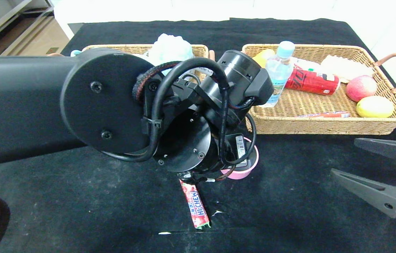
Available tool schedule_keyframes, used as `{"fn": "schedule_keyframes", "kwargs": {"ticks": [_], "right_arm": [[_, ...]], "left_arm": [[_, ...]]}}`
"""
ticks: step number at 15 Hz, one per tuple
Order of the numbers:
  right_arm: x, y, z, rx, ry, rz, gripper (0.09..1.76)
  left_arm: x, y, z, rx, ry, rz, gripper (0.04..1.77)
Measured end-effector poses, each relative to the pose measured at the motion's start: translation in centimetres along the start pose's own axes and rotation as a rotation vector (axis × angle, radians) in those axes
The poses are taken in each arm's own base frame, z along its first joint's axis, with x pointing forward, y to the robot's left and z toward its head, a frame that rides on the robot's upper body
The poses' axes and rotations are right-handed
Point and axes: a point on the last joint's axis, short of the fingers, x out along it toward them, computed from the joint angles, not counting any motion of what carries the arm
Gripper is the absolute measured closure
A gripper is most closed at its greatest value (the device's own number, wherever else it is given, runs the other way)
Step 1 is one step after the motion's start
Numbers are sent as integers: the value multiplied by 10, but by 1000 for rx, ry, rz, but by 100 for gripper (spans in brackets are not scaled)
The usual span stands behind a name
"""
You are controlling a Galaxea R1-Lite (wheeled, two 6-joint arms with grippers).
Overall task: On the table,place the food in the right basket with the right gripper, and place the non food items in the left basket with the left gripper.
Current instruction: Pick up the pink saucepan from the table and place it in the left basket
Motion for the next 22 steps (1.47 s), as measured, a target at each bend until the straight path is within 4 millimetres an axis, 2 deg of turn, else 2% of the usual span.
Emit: {"fn": "schedule_keyframes", "kwargs": {"ticks": [10, 22], "right_arm": [[-1, 0, 0, -1, -5, 0, 14], [-3, 1, 1, -2, -8, 3, 14]], "left_arm": [[20, -3, 4, -99, -15, 34, 9], [37, -8, 1, -87, -3, 49, 9]]}}
